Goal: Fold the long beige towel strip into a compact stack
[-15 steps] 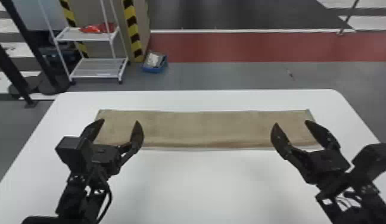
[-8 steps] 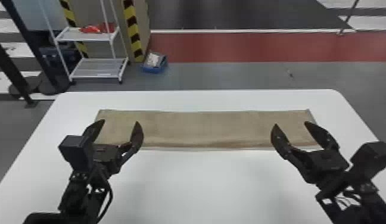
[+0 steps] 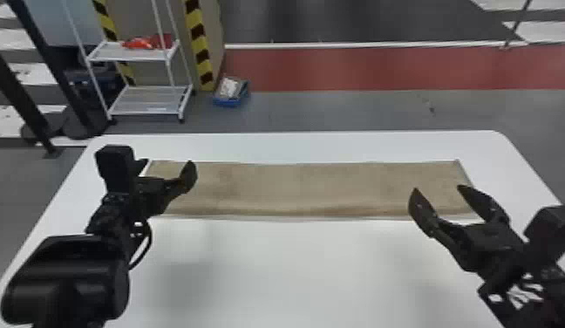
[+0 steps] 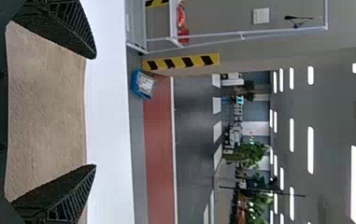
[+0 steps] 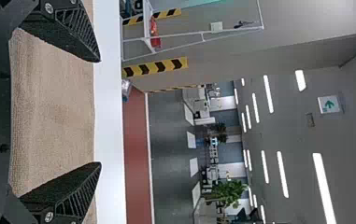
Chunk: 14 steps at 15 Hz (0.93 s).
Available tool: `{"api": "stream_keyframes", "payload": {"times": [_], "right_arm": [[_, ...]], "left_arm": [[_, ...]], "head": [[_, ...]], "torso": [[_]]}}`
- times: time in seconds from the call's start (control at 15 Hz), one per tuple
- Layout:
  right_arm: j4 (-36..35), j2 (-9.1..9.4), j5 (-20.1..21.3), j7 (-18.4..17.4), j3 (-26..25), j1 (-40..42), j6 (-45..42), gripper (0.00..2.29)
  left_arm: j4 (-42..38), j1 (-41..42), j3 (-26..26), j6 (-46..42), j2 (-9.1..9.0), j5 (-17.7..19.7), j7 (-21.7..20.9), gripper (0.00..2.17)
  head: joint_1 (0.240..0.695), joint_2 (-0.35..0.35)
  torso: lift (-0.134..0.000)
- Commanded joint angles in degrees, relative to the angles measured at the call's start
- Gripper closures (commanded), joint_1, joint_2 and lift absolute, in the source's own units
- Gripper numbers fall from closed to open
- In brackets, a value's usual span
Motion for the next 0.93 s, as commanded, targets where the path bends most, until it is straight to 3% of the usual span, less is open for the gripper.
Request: {"api": "stream_keyframes", "payload": {"times": [0.0,0.27,0.53,0.67,0.73,0.87], "right_arm": [[3.3,-1.03,0.5,0.1,-1.3,-2.9,1.4,0.10],[8.6,-2.97,1.5,0.4,-2.7,-8.4,3.6,0.10],[12.1,-3.49,3.0,0.5,-2.7,-10.9,3.5,0.10],[19.2,-4.37,4.5,0.3,-3.3,-16.7,3.1,0.10],[22.9,-5.34,4.7,0.4,-4.3,-19.8,3.6,0.10],[30.3,-9.12,4.0,1.0,-4.9,-25.3,6.8,0.10]], "left_arm": [[0.0,-0.7,2.4,4.1,0.33,0.1,0.0,0.04],[2.5,-1.5,5.4,6.0,1.91,2.2,-0.6,0.04],[5.8,-4.3,6.2,10.4,3.40,3.0,-3.2,0.04],[6.2,-4.5,6.3,11.1,4.02,3.0,-3.2,0.04],[6.2,-4.5,6.3,11.1,4.02,3.0,-3.3,0.04],[6.3,-4.2,6.3,11.3,4.02,2.8,-3.4,0.04]], "head": [[0.695,0.071],[0.695,0.078],[0.695,0.088],[0.695,0.088],[0.695,0.087],[0.695,0.060]], "torso": [[-0.117],[-0.117],[-0.117],[-0.117],[-0.117],[-0.117]]}}
